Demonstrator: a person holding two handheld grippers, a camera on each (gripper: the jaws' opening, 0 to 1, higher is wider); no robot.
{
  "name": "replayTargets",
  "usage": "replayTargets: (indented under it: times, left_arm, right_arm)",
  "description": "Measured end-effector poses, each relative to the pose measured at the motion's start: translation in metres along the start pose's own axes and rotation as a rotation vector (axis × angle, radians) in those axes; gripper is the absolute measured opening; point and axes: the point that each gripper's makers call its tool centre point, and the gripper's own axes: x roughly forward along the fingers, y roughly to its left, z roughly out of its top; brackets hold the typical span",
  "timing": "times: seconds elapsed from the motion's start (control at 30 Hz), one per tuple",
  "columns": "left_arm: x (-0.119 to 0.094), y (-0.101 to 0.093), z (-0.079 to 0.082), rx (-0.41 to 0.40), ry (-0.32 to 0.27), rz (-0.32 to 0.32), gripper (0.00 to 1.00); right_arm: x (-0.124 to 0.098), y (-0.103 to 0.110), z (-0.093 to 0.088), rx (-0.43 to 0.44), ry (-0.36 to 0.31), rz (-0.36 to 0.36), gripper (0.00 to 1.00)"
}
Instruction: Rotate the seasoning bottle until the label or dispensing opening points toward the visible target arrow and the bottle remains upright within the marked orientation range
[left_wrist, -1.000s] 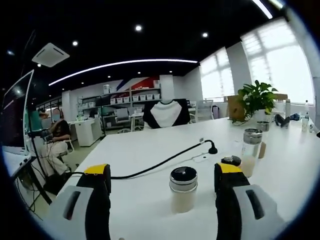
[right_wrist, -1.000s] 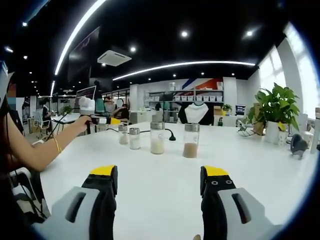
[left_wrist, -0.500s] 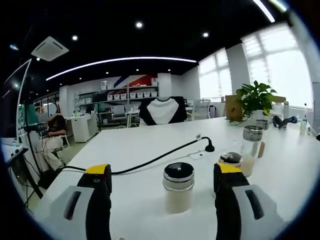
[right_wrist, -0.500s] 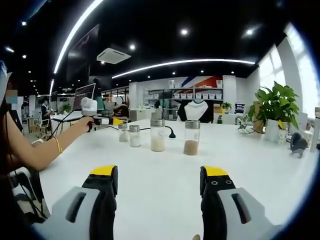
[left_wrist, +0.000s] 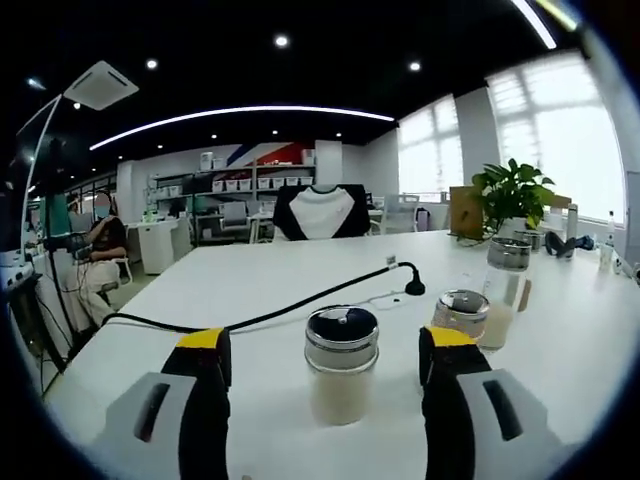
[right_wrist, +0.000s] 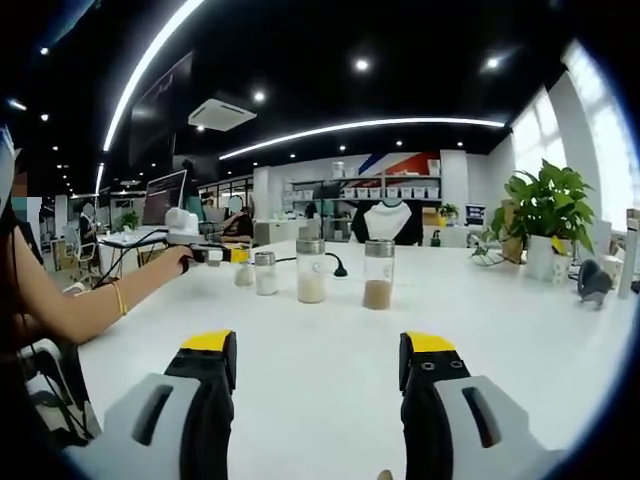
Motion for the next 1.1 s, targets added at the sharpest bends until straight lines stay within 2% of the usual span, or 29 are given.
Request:
replayTargets:
  times: [0.1, 0.4, 0.57, 0.67, 0.93, 1.1]
  left_arm:
    - [0.001, -0.005, 0.000, 0.000, -0.012, -0.014, 0.69]
    - [0.004, -0.012, -0.003, 0.035, -0.002, -0.006, 0.61]
    - [0.008, -0.015, -0.006, 0.038, 0.002, -0.022, 0.56]
    - [0.010, -0.015, -0.008, 0.034, 0.003, -0.028, 0.46]
    - [0.016, -0.007, -0.009, 0.004, -0.013, -0.022, 0.43]
    - [0.023, 0.000, -0.017, -0.011, 0.006, -0.012, 0.42]
  right_arm:
    - [0.000, 0.001, -0.001, -0.002, 0.006, 0.005, 0.66]
    - [-0.004, -0.006, -0.002, -0.007, 0.014, -0.019, 0.66]
    - [-0.005, -0.004, -0.003, -0.013, 0.018, -0.019, 0.65]
    - [-0.006, -0.005, -0.002, -0.012, 0.013, -0.032, 0.64]
    - [-0.010, -0.008, -0.005, -0.004, 0.019, -0.045, 0.63]
    - [-0.011, -0.010, -0.004, 0.006, 0.016, -0.054, 0.62]
